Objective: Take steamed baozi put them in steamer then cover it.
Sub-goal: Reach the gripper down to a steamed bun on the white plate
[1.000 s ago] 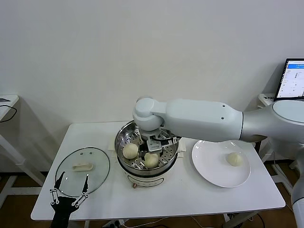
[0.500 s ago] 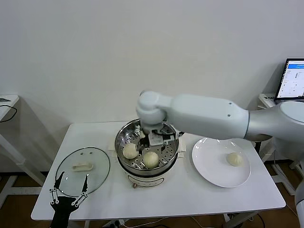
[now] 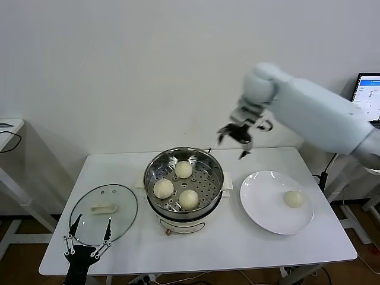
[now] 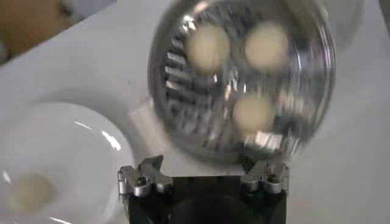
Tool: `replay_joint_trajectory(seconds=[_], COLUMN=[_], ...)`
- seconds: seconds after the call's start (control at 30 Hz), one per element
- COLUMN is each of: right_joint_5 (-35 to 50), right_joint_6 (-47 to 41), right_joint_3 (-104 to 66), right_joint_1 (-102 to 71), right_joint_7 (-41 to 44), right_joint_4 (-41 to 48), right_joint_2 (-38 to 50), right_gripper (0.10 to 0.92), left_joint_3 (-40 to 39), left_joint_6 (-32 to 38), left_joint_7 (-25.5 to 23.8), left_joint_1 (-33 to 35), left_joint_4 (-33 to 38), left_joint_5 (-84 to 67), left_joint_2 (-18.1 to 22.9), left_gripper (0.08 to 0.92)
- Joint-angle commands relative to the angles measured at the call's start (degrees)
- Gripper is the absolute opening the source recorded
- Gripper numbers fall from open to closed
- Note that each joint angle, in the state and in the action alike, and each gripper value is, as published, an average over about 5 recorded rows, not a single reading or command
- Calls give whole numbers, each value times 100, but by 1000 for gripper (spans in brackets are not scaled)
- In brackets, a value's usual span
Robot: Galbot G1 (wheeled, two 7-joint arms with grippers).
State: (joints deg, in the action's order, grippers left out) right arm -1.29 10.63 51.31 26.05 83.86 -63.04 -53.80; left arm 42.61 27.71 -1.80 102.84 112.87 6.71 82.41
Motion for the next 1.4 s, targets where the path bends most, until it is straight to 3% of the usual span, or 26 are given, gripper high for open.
replay_joint_trajectory(seconds=[0.03, 0.43, 0.67, 1.4], right_joint_5=[277, -292, -462, -985], right_joint_6=[-773, -639, -589, -499], right_joint_3=[-251, -572, -748, -1398], right_joint_1=[-626, -1913, -2241, -2794], right_joint_7=[64, -686, -1232, -1571], right_joint_4=[1559, 1183, 1426, 2010], right_joint_2=[1086, 1704, 1494, 853], right_gripper=[823, 823, 823, 823], left_joint_3=[3, -29, 7, 29], left_joint_6=[5, -13, 16, 33], left_joint_7=[-3, 0, 2, 15], left_joint_1=[3, -2, 37, 58], left_joint_4=[-20, -35, -50, -56], left_joint_5=[7, 43, 51, 76], left_joint_2=[-9, -12, -4, 38], left_gripper=[823, 823, 823, 823])
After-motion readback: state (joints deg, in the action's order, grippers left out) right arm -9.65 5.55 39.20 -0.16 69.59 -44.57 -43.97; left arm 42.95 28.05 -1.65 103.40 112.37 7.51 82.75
